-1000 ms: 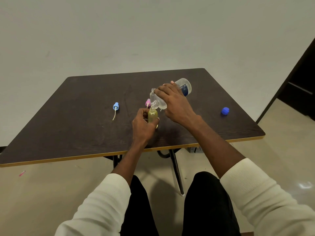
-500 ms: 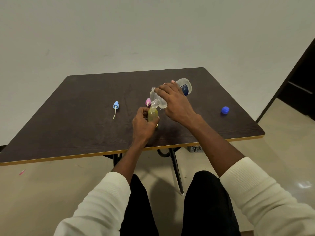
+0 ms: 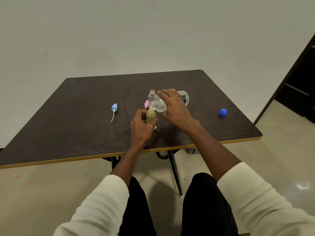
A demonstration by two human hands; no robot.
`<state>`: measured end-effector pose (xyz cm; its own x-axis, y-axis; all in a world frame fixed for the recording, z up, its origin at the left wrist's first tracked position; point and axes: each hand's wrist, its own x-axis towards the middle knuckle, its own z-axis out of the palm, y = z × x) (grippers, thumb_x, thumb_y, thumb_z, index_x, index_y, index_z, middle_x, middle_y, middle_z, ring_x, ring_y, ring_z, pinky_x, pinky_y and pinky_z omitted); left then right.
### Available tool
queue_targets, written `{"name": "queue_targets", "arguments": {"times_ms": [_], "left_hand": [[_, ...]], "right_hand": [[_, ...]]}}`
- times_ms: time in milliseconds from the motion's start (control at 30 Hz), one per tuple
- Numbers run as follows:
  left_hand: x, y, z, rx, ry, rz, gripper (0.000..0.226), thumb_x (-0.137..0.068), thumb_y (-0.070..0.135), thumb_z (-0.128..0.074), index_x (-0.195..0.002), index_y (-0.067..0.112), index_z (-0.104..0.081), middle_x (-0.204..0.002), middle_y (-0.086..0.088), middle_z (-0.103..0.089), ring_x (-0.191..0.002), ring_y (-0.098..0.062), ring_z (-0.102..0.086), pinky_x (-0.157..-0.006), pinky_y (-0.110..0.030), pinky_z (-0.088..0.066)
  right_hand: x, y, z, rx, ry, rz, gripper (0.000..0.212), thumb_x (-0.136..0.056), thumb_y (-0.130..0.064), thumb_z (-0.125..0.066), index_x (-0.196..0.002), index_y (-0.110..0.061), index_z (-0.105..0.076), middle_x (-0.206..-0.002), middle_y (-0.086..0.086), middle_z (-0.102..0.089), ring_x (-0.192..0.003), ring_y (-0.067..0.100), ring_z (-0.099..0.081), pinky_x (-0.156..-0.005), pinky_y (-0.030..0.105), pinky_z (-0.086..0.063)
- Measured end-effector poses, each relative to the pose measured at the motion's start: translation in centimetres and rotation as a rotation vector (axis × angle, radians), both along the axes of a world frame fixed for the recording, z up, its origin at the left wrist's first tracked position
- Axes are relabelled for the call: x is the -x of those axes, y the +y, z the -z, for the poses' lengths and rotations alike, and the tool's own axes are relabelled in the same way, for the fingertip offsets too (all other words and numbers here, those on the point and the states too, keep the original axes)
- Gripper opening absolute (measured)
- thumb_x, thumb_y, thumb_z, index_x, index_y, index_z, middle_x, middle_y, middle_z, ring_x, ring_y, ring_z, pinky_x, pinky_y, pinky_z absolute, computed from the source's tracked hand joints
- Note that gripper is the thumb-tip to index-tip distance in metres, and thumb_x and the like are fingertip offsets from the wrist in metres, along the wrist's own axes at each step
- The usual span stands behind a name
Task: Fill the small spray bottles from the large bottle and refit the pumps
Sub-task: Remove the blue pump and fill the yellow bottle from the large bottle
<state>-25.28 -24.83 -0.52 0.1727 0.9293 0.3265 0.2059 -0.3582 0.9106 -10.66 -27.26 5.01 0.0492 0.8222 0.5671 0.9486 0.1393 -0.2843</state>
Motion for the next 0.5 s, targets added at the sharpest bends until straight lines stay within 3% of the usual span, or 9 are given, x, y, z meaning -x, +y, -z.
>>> {"name": "queue_targets", "arguments": {"times_ms": [100,267,333,500], "left_hand": [[0.0,0.0,0.0,0.017,-0.007,-0.003,0.033,-0.081,0.013,-0.079,-0.103,0.023,-0.057,-0.095,0.008,-0.064,-0.084,-0.003,-0.061,-0.065,-0.007,-0.047],[-0.1,0.1,-0.1,0.016,-0.002,-0.007,0.033,-0.081,0.013,-0.079,-0.105,0.020,-0.058,-0.099,0.005,-0.065,-0.084,-0.002,-0.060,-0.065,-0.005,-0.046],[-0.1,0.1,-0.1,0.017,0.015,-0.005,0.034,-0.082,0.014,-0.079,-0.107,0.020,-0.057,-0.100,0.006,-0.063,-0.084,-0.001,-0.059,-0.065,-0.003,-0.045],[-0.1,0.1,-0.1,0.014,0.036,-0.008,0.035,-0.083,0.014,-0.078,-0.110,0.018,-0.056,-0.104,0.005,-0.062,-0.085,0.001,-0.057,-0.065,0.000,-0.043]], "right_hand": [[0.3,-0.4,-0.2,0.001,0.243,0.007,0.071,-0.072,-0.024,-0.079,-0.136,-0.012,-0.050,-0.134,0.009,-0.054,-0.120,0.024,-0.050,-0.101,0.041,-0.044],[0.1,-1.0,-0.6,-0.037,0.651,0.109,0.077,-0.066,-0.019,-0.082,-0.135,-0.015,-0.049,-0.124,-0.001,-0.056,-0.110,0.015,-0.053,-0.087,0.022,-0.044],[-0.1,-1.3,-0.6,-0.060,0.726,0.120,0.068,-0.067,-0.018,-0.082,-0.128,-0.016,-0.051,-0.114,-0.006,-0.055,-0.102,0.012,-0.052,-0.084,0.024,-0.047],[-0.6,-1.3,0.3,-0.035,0.775,0.158,0.062,-0.068,-0.019,-0.083,-0.120,-0.018,-0.049,-0.116,-0.005,-0.055,-0.105,0.013,-0.053,-0.089,0.027,-0.049]]}}
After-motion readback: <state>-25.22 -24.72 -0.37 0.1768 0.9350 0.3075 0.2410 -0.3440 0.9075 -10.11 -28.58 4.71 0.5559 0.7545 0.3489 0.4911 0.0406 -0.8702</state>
